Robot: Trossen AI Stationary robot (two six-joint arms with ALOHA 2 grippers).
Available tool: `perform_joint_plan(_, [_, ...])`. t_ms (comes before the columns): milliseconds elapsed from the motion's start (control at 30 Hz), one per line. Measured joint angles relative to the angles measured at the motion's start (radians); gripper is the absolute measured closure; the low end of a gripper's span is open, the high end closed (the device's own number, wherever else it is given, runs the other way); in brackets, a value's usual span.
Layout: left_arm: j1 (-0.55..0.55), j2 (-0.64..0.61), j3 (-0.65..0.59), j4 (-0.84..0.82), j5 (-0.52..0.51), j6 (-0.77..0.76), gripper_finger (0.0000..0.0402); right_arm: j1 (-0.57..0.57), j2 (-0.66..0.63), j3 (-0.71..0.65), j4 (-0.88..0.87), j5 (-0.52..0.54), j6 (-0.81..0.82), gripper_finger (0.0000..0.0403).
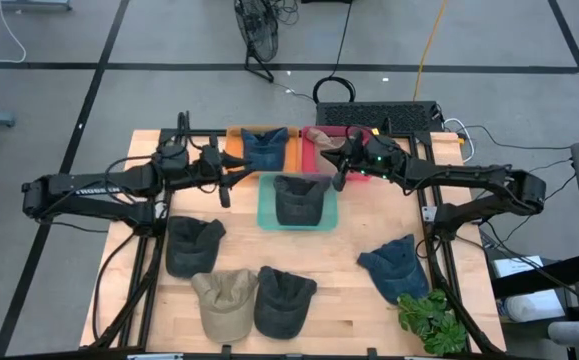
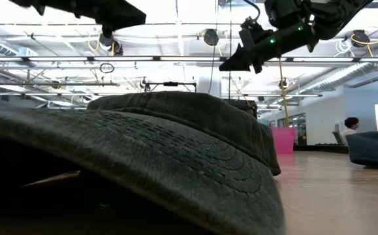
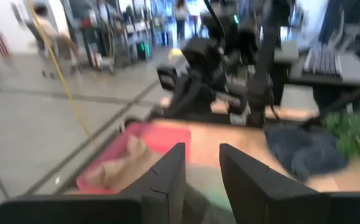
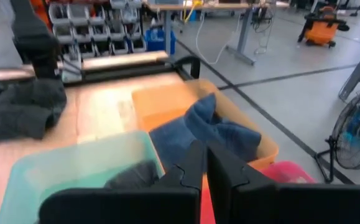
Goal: Pick & Place hat
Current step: Put the top black cap into the blue bin
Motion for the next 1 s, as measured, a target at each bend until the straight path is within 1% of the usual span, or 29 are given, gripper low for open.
perform_joint_plan(100, [-0.059,0.022,0.067,-0.132,-0.041,-0.007,0.0291,0.0,-0.004,0.0,-0.024,0.0,-0.041,0.0403])
perform_joint_plan(233, [-0.156,0.035,0.161,-0.299,-0.054,-0.088,0.0291,0.0,-0.015,0.0,-0.057,0.001,-0.079,0.0403])
perform_joint_plan(333, [-0.244,0.056,0.212,-0.437,-0.057,-0.126,0.0291,0.0,-0.045,0.0,-0.108,0.001,-0.058,0.0403])
perform_joint_plan(367, [-0.275,0.067,0.229,-0.459,-0.064,-0.143,0.0291,0.0,-0.057,0.0,-0.122,0.0,-0.055,0.0403])
perform_joint_plan(467, [-0.364,0.097,0.269,-0.56,-0.108,-0.21,0.0291,0.0,-0.106,0.0,-0.165,-0.001,-0.046,0.0403])
perform_joint_plan(600, [-0.465,0.157,0.301,-0.68,-0.156,-0.316,0.0291,0.0,-0.182,0.0,-0.212,-0.007,0.019,0.0403])
perform_joint_plan(700, [-0.526,0.189,0.307,-0.735,-0.16,-0.373,0.0291,0.001,-0.229,0.0,-0.248,-0.057,0.056,0.0403])
perform_joint_plan(833, [-0.573,0.227,0.307,-0.889,-0.158,-0.478,0.0291,0.004,-0.26,0.0,-0.312,-0.15,0.097,0.0403])
perform_joint_plan(900, [-0.578,0.24,0.307,-0.995,-0.159,-0.565,0.0291,0.011,-0.264,0.0,-0.332,-0.189,0.115,0.0403])
perform_joint_plan(1000, [-0.577,0.252,0.307,-1.174,-0.145,-0.737,0.0291,0.029,-0.264,0.0,-0.345,-0.219,0.135,0.0403])
